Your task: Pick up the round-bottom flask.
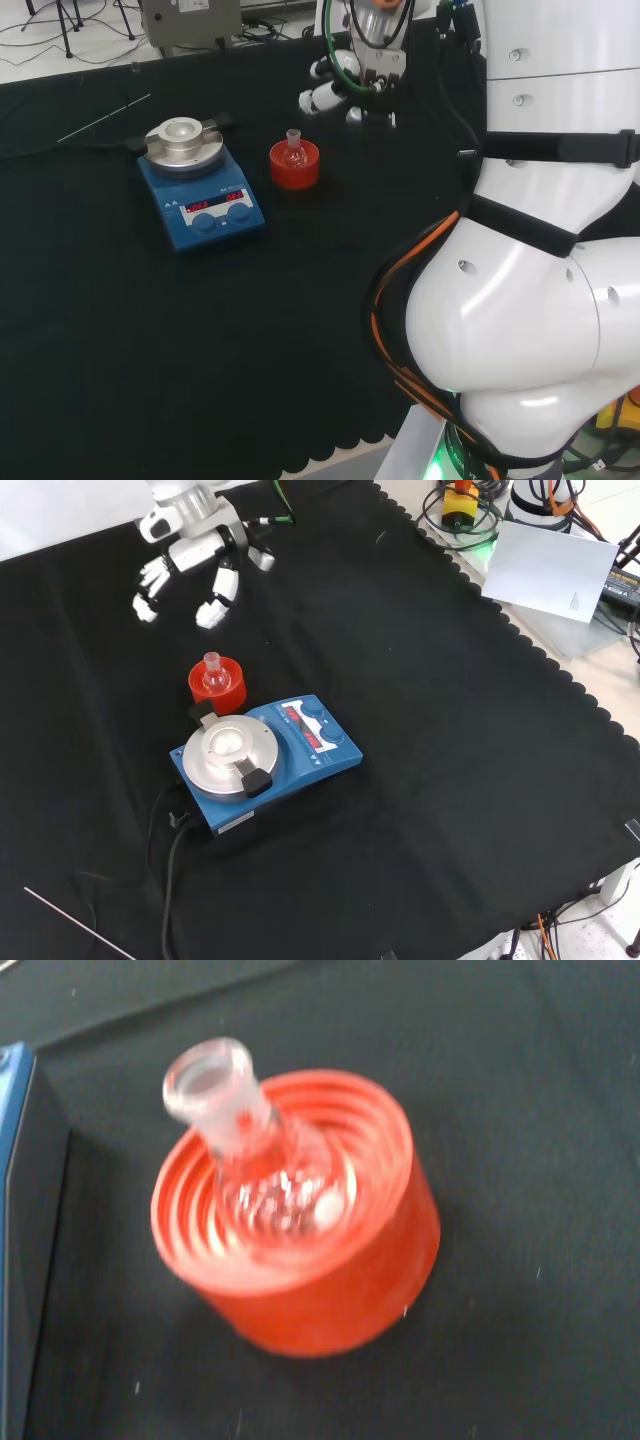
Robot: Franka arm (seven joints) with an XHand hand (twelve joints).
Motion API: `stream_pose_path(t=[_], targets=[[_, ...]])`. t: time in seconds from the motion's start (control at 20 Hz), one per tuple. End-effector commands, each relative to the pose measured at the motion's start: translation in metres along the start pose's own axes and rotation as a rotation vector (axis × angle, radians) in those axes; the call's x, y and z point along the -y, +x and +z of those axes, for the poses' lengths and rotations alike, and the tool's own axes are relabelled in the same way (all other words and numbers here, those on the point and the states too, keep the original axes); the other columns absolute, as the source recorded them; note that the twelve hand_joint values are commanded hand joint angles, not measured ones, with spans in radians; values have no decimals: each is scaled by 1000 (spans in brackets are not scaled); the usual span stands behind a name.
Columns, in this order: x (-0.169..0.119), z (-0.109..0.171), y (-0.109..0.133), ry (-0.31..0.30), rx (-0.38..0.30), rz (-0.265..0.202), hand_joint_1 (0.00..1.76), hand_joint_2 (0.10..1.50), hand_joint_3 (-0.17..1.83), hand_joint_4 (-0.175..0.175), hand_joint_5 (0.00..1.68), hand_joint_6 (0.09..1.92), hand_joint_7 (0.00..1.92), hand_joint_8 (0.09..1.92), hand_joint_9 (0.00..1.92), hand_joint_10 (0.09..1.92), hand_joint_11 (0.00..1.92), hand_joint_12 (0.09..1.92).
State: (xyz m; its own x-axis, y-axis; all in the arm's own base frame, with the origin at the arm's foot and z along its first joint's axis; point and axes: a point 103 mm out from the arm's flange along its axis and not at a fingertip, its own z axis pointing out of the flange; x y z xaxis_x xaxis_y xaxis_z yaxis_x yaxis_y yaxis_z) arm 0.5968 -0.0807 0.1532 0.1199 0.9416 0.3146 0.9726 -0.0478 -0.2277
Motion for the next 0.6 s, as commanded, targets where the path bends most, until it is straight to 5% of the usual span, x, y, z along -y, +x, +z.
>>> stream_pose_path(t=[0.05,0.6], targets=[[14,22,-7,-13,-35,-26,714,793,522,-45,444,87,119,628,203,704,0,1073],[24,52,-9,-38,-86,-72,732,775,538,-44,484,87,155,631,233,697,0,1085]])
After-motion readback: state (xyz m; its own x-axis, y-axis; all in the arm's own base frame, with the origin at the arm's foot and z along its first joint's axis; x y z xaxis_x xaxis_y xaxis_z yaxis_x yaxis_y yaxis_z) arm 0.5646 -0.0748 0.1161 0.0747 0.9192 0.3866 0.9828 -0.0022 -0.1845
